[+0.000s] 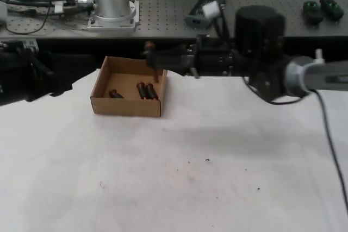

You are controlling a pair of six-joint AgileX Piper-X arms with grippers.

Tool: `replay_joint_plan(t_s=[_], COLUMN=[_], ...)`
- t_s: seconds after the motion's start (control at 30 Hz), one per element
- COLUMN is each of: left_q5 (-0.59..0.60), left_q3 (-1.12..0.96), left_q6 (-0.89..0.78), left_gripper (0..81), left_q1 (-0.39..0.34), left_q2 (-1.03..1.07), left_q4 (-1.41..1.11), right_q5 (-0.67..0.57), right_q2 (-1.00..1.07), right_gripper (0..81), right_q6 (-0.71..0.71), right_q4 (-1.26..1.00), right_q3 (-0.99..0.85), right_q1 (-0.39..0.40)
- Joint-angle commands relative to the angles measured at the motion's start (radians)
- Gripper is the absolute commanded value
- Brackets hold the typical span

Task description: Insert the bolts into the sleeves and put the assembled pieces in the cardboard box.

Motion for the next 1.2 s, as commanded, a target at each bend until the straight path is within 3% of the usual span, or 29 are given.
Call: replay_joint_plan(t_s=[0.0, 0.3, 0.63, 0.7, 0.77, 0.87, 0.93, 1.17], left_q5=[-0.054, -0.151, -0.173, -0.168, -0.147, -0.112, -0.112, -0.127], left_q3=[-0.001, -0.001, -0.001, -0.001, -0.001, -0.001, -0.001, -0.001], left_q6=[0.024, 0.024, 0.024, 0.024, 0.024, 0.024, 0.024, 0.061], left_gripper=[0.7, 0.0, 0.0, 0.0, 0.0, 0.0, 0.0, 0.1], left_q1=[-0.001, -0.001, -0.001, -0.001, -0.001, -0.001, -0.001, -0.001], left_q2=[-0.046, -0.090, -0.096, -0.096, -0.096, -0.101, -0.116, -0.213], left_q4=[0.105, 0.231, 0.320, 0.320, 0.320, 0.316, 0.312, 0.205], right_q5=[0.018, 0.063, 0.066, 0.049, 0.034, 0.057, 0.091, 0.085], right_q2=[0.017, 0.252, 0.304, 0.304, 0.304, 0.300, 0.289, 0.168], right_gripper=[5.1, 5.1, 5.1, 1.5, 8.3, 39.5, 52.5, 39.8], right_q6=[-0.010, -0.010, 0.008, 0.008, 0.013, 0.078, 0.108, 0.105], right_q4=[0.068, 0.292, 0.336, 0.336, 0.336, 0.336, 0.336, 0.247], right_q3=[-0.098, -0.472, -0.539, -0.539, -0.539, -0.539, -0.539, -0.541], right_q1=[0.003, 0.004, 0.004, 0.004, 0.004, 0.004, 0.004, -0.002])
